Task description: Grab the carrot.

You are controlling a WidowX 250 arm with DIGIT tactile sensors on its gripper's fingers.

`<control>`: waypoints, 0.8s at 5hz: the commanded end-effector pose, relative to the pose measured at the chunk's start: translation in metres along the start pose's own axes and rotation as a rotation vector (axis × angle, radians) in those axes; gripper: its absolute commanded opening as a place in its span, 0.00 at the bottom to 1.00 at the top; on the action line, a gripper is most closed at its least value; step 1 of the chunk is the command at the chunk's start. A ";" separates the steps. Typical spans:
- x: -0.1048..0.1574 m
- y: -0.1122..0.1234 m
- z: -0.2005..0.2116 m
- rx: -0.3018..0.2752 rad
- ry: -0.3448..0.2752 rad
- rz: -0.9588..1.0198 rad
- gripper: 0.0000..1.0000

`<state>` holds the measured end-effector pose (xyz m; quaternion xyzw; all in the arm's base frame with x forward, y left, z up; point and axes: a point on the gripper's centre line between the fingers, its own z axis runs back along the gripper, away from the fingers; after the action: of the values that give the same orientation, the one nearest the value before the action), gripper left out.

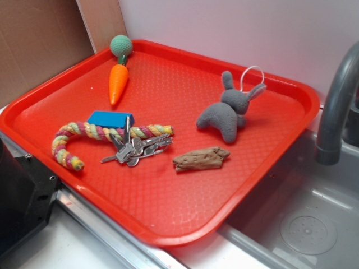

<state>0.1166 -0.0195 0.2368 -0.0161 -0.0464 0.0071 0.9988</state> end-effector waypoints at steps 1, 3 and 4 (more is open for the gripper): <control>0.000 0.000 0.000 0.000 0.000 0.000 1.00; 0.074 0.072 -0.082 0.011 0.015 0.370 1.00; 0.116 0.099 -0.117 0.159 0.042 0.501 1.00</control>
<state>0.2378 0.0748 0.1127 0.0480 0.0049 0.2628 0.9636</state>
